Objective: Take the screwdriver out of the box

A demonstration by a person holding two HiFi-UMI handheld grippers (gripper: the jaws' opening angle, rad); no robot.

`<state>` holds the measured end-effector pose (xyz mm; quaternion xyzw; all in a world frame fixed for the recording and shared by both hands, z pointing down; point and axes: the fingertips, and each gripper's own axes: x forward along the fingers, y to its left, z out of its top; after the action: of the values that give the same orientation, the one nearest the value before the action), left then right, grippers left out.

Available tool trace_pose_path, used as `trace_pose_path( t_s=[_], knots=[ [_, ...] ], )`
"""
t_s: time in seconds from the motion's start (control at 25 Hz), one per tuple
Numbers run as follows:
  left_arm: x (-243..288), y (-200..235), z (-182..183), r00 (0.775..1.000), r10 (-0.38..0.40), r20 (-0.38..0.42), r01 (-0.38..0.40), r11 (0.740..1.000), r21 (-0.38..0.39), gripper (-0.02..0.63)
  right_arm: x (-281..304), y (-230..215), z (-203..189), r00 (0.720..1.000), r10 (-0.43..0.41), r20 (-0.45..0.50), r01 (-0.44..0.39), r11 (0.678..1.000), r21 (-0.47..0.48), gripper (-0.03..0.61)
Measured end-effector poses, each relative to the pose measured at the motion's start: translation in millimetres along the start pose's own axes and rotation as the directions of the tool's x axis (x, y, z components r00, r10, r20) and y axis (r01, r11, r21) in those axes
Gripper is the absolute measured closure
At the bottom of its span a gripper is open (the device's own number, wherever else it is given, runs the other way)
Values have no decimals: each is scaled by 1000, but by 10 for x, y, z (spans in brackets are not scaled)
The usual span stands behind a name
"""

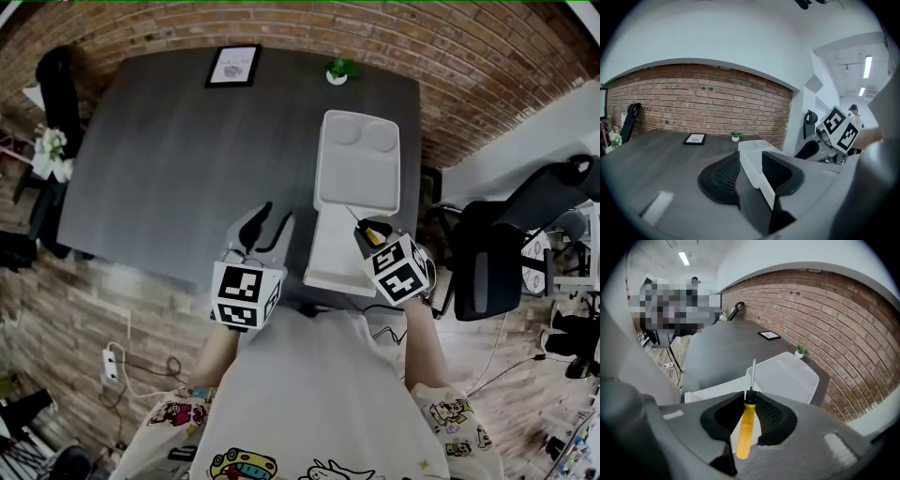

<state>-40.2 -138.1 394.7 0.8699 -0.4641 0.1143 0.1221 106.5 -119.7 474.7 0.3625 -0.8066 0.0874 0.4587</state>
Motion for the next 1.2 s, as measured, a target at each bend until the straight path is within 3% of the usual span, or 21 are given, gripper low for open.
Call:
trace_pose_path(
  t_s=[0.16, 0.36, 0.64, 0.92, 1.2],
  knots=[
    [7, -109, 144, 999, -33, 22, 32, 999, 20, 462, -236, -165, 109, 994, -53, 99, 46, 996, 77, 500],
    [-2, -239, 355, 996, -72, 60, 69, 996, 53, 465, -584, -350, 242, 962, -132, 239, 88, 979, 186, 500],
    [-3, -405, 545, 989, -113, 92, 107, 992, 64, 473, -1071, -538, 370, 879, -207, 429, 52, 937, 344, 502],
    [6, -546, 683, 982, -143, 122, 138, 989, 46, 499, -1408, -603, 401, 787, -270, 555, 18, 909, 417, 502],
    [-27, -608, 681, 979, -162, 125, 158, 987, 40, 540, -1542, -560, 337, 735, -283, 617, -30, 895, 445, 502]
  ],
)
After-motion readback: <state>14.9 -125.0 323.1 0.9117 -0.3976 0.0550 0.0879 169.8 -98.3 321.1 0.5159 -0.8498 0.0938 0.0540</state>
